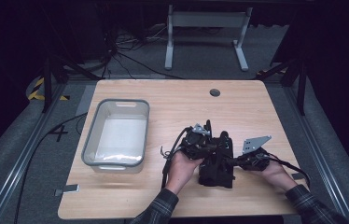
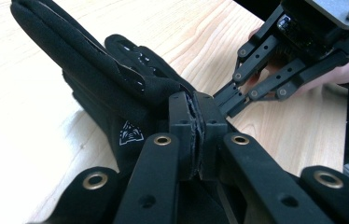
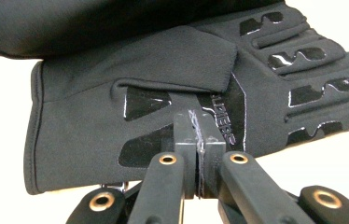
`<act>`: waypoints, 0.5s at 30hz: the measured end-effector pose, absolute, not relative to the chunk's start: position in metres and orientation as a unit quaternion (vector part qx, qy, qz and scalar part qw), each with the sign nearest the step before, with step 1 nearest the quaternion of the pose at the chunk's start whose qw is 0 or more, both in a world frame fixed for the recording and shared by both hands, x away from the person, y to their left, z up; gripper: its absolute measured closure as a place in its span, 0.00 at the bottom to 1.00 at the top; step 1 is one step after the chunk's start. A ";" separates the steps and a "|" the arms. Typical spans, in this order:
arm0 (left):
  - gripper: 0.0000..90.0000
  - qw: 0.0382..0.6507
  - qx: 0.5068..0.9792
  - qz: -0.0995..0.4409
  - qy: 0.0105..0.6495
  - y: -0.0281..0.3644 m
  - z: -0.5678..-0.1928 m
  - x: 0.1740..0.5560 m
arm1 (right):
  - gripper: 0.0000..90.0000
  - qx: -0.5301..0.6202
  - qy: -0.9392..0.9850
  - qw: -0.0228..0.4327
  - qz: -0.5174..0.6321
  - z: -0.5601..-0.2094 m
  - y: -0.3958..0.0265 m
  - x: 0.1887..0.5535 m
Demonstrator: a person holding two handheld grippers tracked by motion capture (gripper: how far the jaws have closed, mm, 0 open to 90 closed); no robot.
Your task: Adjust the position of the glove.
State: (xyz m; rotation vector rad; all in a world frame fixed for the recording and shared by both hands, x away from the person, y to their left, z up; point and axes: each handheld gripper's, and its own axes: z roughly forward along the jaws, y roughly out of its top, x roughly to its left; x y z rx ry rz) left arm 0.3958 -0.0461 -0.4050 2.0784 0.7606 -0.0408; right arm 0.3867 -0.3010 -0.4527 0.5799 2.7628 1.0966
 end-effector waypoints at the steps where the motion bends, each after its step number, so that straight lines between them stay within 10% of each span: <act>1: 0.97 0.446 0.841 -0.016 0.306 -0.048 -0.405 0.397 | 1.00 0.192 0.910 0.056 0.363 -0.453 -0.300 0.387; 15: 0.95 0.438 0.850 -0.022 0.291 -0.074 -0.419 0.403 | 1.00 0.190 0.909 0.056 0.367 -0.454 -0.300 0.389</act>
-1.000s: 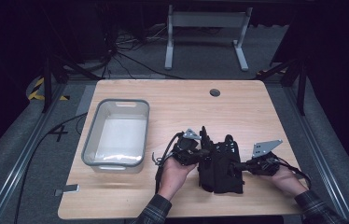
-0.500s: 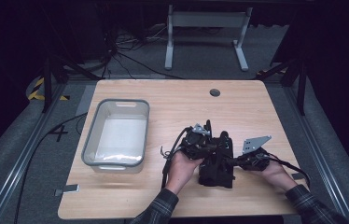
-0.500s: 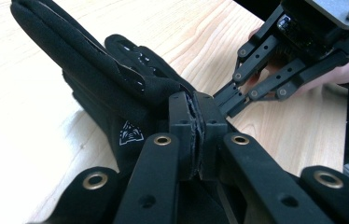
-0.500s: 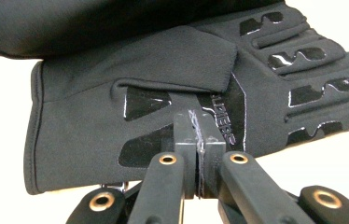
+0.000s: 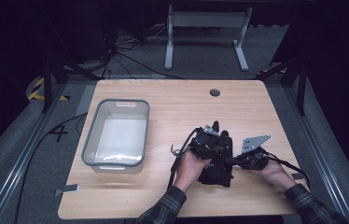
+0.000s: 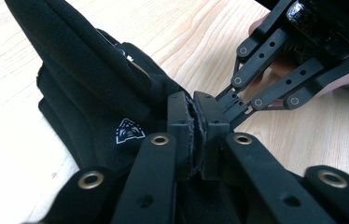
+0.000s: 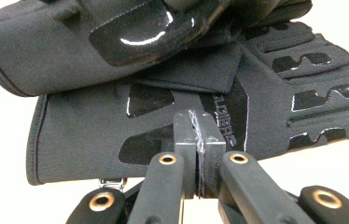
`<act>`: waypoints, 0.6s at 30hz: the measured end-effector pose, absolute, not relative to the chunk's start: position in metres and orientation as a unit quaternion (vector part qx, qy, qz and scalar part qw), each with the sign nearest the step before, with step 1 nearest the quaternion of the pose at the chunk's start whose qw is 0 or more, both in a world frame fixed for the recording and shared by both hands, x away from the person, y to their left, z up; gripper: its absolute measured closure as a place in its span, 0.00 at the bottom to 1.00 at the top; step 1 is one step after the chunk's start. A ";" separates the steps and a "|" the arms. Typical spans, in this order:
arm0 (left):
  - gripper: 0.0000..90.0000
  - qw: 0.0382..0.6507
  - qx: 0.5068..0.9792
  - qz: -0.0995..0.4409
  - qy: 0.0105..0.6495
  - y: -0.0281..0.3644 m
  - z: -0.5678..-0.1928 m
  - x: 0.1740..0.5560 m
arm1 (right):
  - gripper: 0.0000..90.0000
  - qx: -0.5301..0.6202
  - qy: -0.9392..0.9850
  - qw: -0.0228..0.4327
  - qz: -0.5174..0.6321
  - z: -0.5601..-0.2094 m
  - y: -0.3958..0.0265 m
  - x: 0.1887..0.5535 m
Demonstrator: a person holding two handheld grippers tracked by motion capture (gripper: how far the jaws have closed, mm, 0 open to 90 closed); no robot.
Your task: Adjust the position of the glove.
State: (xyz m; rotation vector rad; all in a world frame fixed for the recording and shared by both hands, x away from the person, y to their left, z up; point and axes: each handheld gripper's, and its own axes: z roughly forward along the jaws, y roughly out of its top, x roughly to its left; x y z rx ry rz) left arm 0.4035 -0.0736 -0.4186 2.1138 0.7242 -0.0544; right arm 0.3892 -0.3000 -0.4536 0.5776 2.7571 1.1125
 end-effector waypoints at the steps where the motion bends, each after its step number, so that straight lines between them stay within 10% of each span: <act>1: 0.94 0.439 0.850 -0.021 0.290 -0.073 -0.418 0.404 | 1.00 0.190 0.909 0.057 0.366 -0.453 -0.300 0.389; 10: 0.86 0.474 0.838 -0.011 0.271 -0.069 -0.408 0.398 | 1.00 0.200 0.901 0.070 0.378 -0.442 -0.315 0.387; 18: 1.00 0.460 0.844 0.010 0.274 -0.053 -0.404 0.396 | 1.00 0.216 0.886 0.083 0.401 -0.425 -0.334 0.386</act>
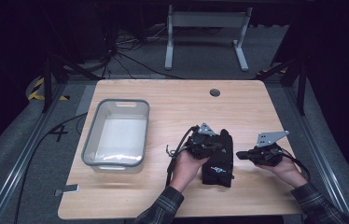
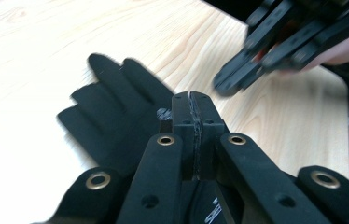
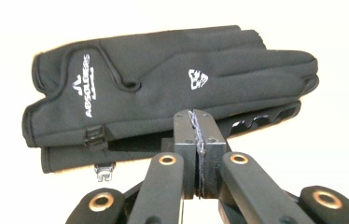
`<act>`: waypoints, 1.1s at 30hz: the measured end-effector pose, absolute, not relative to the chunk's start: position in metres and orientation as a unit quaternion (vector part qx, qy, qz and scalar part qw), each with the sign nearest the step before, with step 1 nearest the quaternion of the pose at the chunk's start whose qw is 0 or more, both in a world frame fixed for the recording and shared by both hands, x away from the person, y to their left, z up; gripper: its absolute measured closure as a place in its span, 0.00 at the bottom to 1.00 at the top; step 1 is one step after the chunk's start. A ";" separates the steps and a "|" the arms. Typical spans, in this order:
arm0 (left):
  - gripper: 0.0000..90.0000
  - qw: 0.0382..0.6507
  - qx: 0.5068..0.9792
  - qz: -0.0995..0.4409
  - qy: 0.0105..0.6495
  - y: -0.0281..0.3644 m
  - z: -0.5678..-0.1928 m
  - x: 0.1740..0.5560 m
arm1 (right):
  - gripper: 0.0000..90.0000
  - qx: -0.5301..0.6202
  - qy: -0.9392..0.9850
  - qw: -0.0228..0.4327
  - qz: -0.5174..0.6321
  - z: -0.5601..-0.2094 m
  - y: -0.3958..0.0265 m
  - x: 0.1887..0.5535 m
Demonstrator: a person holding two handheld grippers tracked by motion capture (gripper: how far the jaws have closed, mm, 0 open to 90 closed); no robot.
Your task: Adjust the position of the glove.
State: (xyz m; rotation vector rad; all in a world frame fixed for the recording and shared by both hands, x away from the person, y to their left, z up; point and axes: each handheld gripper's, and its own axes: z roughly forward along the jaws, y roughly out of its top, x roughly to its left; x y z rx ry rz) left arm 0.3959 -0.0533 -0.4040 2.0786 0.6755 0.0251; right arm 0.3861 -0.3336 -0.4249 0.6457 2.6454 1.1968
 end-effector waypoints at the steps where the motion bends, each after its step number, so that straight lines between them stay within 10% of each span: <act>1: 1.00 0.456 0.846 0.012 0.278 -0.052 -0.405 0.396 | 1.00 0.216 0.885 0.084 0.404 -0.423 -0.334 0.386; 33: 1.00 0.360 0.890 0.018 0.280 -0.068 -0.451 0.403 | 1.00 0.198 0.909 0.056 0.361 -0.451 -0.296 0.408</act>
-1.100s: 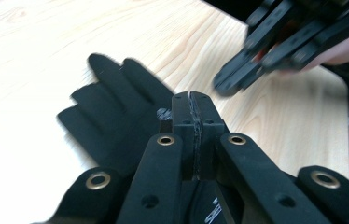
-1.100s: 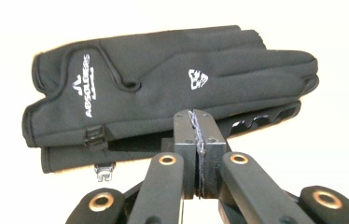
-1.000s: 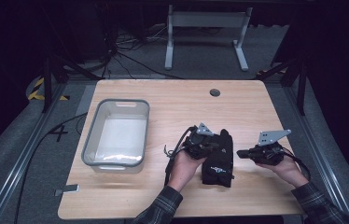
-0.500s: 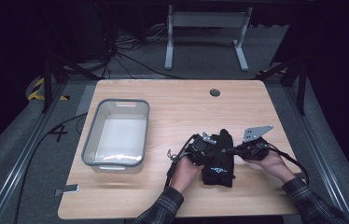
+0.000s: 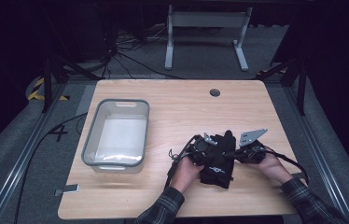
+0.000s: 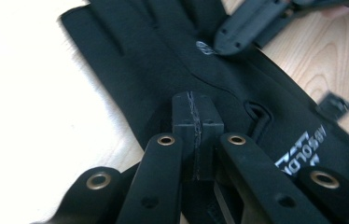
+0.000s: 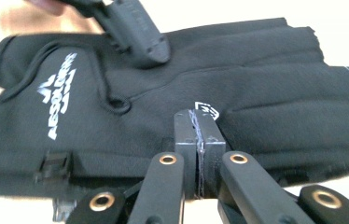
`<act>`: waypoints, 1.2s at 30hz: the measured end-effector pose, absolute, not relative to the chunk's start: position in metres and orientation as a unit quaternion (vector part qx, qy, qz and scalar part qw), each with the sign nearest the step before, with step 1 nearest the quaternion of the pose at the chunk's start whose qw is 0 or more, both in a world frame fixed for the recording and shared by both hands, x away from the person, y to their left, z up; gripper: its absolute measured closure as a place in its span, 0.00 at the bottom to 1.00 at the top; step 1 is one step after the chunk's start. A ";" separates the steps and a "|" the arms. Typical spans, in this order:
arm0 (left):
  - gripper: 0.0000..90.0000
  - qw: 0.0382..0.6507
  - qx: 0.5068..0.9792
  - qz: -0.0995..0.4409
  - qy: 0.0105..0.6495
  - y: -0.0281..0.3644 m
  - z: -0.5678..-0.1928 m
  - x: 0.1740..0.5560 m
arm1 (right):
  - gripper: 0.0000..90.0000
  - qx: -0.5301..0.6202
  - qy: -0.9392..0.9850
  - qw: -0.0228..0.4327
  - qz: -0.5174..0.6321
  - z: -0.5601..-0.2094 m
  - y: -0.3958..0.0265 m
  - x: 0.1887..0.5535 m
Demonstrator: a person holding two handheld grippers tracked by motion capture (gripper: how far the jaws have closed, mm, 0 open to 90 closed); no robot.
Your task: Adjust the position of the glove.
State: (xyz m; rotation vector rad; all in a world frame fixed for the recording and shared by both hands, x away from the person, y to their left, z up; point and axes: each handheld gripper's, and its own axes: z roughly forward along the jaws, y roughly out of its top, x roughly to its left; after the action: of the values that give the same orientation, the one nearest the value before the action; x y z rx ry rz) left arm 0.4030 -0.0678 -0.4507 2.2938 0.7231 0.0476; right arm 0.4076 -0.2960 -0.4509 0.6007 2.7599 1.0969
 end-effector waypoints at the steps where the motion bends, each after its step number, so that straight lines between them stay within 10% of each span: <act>1: 1.00 0.360 0.890 0.019 0.281 -0.067 -0.451 0.404 | 1.00 0.196 0.910 0.053 0.362 -0.451 -0.295 0.405; 18: 0.96 0.350 0.892 0.025 0.284 -0.060 -0.446 0.409 | 0.97 0.163 0.911 0.036 0.376 -0.450 -0.281 0.383; 36: 0.31 0.353 0.899 0.021 0.259 -0.060 -0.440 0.399 | 0.42 0.257 0.886 0.110 0.369 -0.444 -0.361 0.356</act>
State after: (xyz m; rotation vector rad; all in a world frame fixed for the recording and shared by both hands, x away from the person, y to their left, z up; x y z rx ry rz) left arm 0.3985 -0.0603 -0.4400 2.3249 0.6695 0.0535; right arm 0.3565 -0.3607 -0.4441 0.7555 2.6047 1.0850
